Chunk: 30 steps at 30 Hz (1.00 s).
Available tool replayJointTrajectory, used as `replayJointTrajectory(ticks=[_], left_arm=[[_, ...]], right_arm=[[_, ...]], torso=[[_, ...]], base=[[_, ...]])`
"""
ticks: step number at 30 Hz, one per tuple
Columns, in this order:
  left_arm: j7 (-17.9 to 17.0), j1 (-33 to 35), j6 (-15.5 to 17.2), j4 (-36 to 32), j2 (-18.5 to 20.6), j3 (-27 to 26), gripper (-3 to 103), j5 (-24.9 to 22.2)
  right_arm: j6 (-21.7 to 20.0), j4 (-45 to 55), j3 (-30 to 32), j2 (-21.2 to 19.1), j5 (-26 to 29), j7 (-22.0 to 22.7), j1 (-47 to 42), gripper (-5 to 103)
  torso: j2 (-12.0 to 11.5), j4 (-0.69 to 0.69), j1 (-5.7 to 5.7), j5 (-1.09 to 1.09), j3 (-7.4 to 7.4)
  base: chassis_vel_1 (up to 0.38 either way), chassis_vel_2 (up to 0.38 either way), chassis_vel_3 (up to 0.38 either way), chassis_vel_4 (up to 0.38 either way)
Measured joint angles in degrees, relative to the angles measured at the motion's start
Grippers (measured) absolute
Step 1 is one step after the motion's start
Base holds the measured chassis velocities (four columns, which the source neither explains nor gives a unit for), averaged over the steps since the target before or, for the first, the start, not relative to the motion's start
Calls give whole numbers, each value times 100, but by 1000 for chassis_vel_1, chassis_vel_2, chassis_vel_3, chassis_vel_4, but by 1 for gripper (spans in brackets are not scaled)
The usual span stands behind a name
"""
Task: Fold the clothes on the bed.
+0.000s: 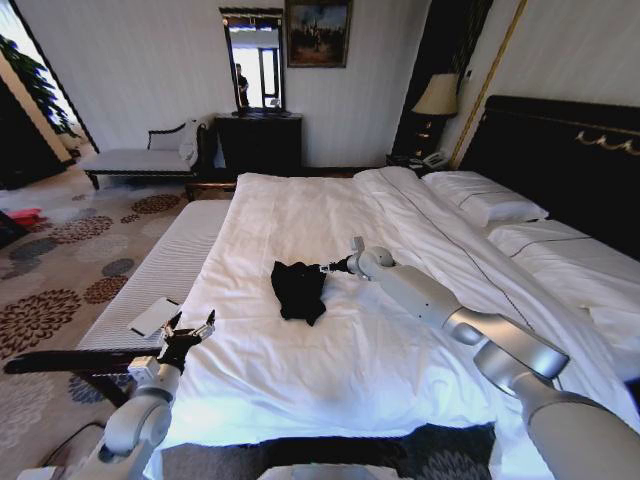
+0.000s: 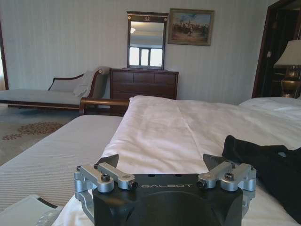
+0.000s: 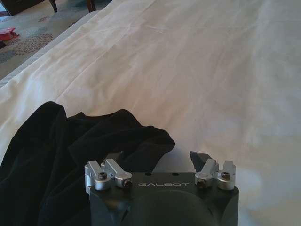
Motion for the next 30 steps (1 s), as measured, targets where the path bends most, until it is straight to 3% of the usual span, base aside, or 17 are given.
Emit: replayJointTrajectory(ticks=[11,17,18,20,24,30], left_arm=[[2,-4,-19,10,17,-32,100,-8],[2,-9,-24,11,16,-32,100,-10],[2,-13,-27,16,31,-39,100,-20],[2,-16,-28,20,34,-41,100,-21],[-1,-43,-30,47,35,-36,100,-22],[-10,-55,-26,39,44,-31,100,-38]], right_arm=[[6,-16,-15,3,-83,-20,-45,71],[8,-34,-56,-5,-113,-37,-48,45],[9,13,-64,-38,-109,-38,-55,30],[9,36,-64,-54,-101,-38,-58,30],[7,137,-63,-101,-62,-22,-77,8],[-3,187,-62,-117,-45,-6,-85,0]], torso=[[0,1,0,0,0],[0,2,0,0,0],[0,1,0,0,0],[0,1,0,0,0],[0,1,0,0,0],[0,1,0,0,0]], base=[[0,0,0,0],[0,0,0,0],[0,0,0,0],[0,0,0,0],[0,0,0,0],[0,0,0,0]])
